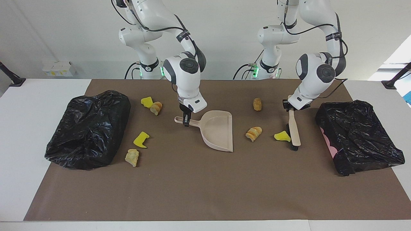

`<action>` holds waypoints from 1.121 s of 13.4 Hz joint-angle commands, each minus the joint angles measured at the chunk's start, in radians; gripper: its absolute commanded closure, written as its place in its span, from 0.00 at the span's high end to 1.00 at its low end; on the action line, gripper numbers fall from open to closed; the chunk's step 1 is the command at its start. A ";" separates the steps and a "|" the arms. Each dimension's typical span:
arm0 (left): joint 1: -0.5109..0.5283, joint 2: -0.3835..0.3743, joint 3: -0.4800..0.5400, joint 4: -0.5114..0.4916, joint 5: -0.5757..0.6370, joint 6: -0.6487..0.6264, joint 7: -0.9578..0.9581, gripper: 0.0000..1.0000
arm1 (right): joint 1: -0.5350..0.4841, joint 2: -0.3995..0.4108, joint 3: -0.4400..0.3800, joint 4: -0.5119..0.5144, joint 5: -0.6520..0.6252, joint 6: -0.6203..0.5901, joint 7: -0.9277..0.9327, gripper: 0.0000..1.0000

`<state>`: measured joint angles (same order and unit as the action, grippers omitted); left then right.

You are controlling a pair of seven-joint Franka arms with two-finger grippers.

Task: Sweep and dump trash in bin
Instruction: 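Sweep the sponge and chunks into the dustpan with the left gripper's brush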

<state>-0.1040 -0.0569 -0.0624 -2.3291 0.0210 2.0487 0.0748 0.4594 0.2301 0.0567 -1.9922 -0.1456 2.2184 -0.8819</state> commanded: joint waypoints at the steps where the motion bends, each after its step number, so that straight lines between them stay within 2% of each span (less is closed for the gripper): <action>1: -0.115 -0.043 0.010 -0.042 -0.007 0.024 -0.026 0.00 | -0.004 -0.002 0.005 -0.017 -0.022 0.024 -0.015 0.44; 2: -0.150 -0.046 0.009 -0.045 -0.027 0.025 -0.049 0.00 | -0.002 -0.002 0.005 -0.017 -0.022 0.024 -0.015 0.44; 3: -0.198 -0.049 0.010 -0.045 -0.054 0.030 -0.076 0.00 | -0.002 -0.002 0.005 -0.017 -0.023 0.023 -0.015 0.26; 4: -0.244 -0.049 0.010 -0.045 -0.074 0.045 -0.105 0.00 | -0.001 -0.002 0.005 -0.017 -0.023 0.023 -0.017 0.00; 10: -0.445 -0.041 0.009 -0.003 -0.210 0.088 -0.278 0.00 | 0.010 -0.002 0.005 -0.016 -0.023 0.020 -0.015 0.00; 15: -0.496 -0.034 0.006 0.063 -0.213 0.032 -0.473 0.00 | 0.010 0.000 0.005 -0.008 -0.023 0.007 -0.015 0.00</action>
<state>-0.5789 -0.0887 -0.0710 -2.2928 -0.1775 2.1197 -0.3331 0.4672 0.2322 0.0566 -1.9939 -0.1520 2.2190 -0.8823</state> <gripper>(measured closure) 0.740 0.687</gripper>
